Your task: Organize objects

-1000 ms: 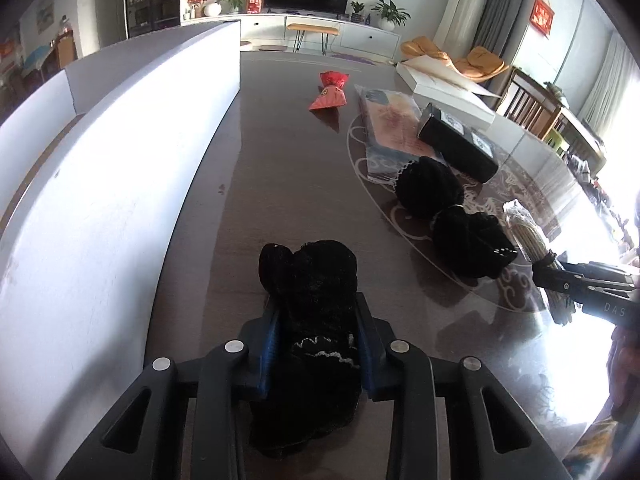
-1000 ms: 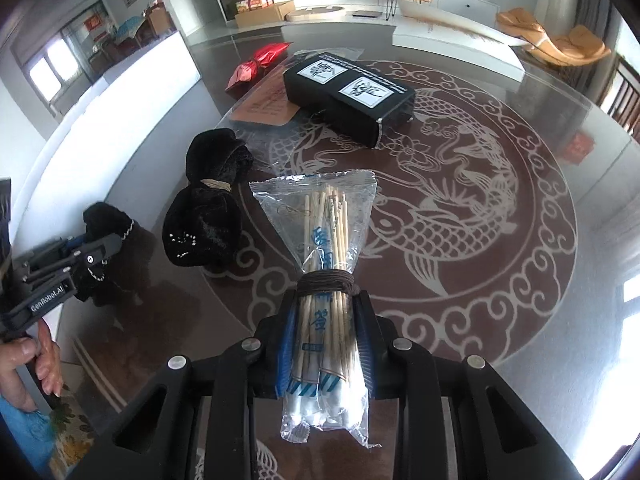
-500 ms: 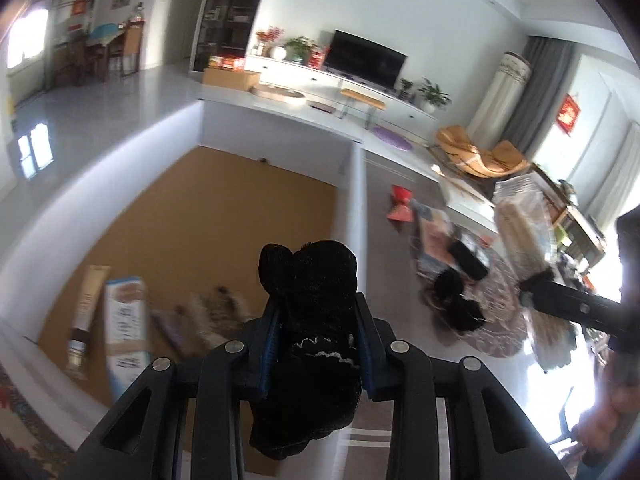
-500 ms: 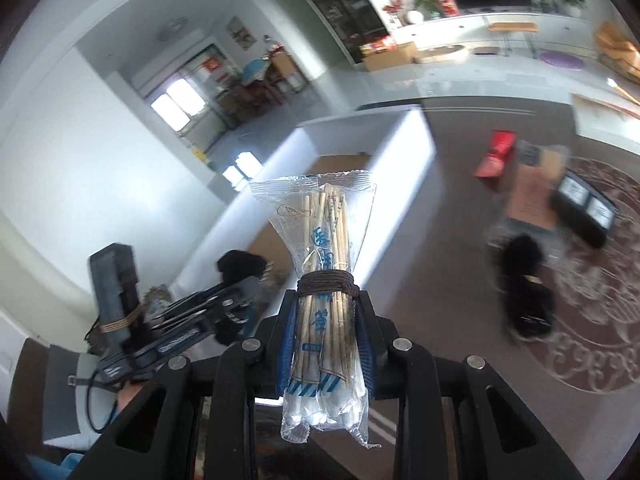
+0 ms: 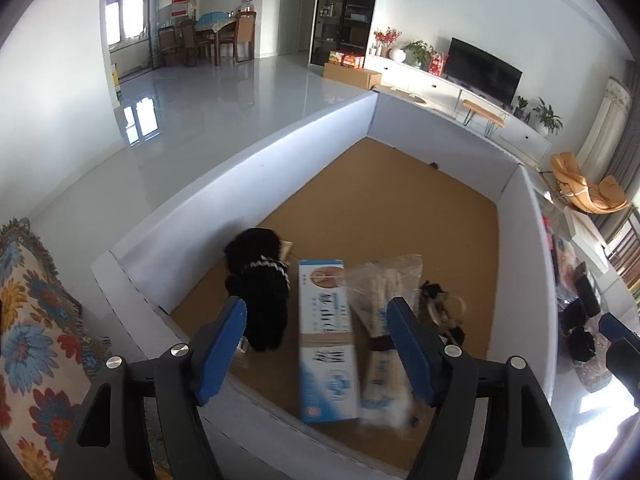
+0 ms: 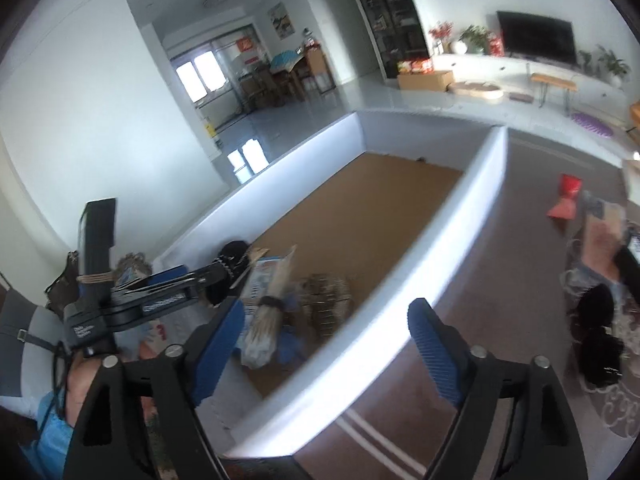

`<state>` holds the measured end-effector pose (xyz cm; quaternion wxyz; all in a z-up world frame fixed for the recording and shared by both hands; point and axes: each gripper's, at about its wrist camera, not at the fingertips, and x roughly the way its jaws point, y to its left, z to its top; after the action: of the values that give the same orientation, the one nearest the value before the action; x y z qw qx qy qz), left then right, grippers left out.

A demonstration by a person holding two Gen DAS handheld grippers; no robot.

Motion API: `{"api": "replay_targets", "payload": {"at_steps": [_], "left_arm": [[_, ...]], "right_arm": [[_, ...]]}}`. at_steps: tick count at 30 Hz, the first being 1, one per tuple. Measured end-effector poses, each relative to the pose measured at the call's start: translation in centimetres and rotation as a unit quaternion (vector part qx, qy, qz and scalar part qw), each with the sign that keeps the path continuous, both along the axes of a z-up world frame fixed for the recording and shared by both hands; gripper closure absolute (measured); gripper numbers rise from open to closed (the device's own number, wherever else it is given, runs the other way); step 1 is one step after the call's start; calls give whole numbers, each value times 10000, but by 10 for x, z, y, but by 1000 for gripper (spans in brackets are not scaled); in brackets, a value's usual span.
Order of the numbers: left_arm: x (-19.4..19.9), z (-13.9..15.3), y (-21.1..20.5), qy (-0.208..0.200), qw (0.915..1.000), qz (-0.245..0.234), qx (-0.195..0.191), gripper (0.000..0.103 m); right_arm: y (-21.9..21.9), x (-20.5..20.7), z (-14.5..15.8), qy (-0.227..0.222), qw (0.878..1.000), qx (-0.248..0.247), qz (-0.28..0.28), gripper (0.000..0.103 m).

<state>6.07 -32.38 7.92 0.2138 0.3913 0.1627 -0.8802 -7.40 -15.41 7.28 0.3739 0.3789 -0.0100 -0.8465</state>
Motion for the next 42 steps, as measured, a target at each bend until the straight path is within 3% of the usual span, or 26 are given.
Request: {"api": "replay_targets", "payload": {"at_steps": [2, 5, 6, 8, 9, 11, 14, 19, 23, 25, 27, 32, 42], "left_arm": [[5, 8, 29, 207, 9989, -372, 176, 31], [6, 20, 86, 518, 9903, -1218, 414, 29], [6, 23, 110, 598, 9854, -1533, 437, 25], [3, 23, 157, 663, 9751, -2066, 458, 0], [-1, 18, 179, 664, 9692, -2322, 475, 0], [-11, 2, 216, 447, 9619, -2667, 396, 0], [-47, -36, 253, -70, 9615, -2740, 191, 0], [-98, -83, 279, -450, 9595, -2774, 211, 0], [-122, -96, 296, -615, 9524, -2980, -177, 0], [-130, -97, 300, -667, 9480, -3080, -447, 0], [-137, -97, 301, -620, 9462, -3140, -480, 0], [-155, -96, 301, -535, 9537, -2917, -490, 0], [-157, -96, 300, -532, 9538, -2916, -484, 0]], "right_arm": [[46, 0, -5, 317, 9980, 141, -534, 2], [119, -2, -27, 551, 9877, 523, -1368, 1], [145, -2, -37, 566, 9812, 723, -1700, 1], [193, -2, -63, 386, 9663, 1166, -2263, 1], [216, -4, -75, 226, 9591, 1307, -2502, 1], [252, -9, -92, -31, 9489, 1427, -2815, 1], [286, -18, -107, -400, 9358, 1636, -3098, 1], [295, -40, -121, -488, 9293, 1885, -3138, 1], [292, -43, -121, -465, 9309, 1860, -3110, 0], [292, -44, -121, -465, 9312, 1851, -3106, 0], [293, -45, -122, -464, 9311, 1854, -3108, 0], [292, -46, -123, -465, 9311, 1852, -3108, 0], [293, -46, -123, -466, 9312, 1851, -3106, 0]]}}
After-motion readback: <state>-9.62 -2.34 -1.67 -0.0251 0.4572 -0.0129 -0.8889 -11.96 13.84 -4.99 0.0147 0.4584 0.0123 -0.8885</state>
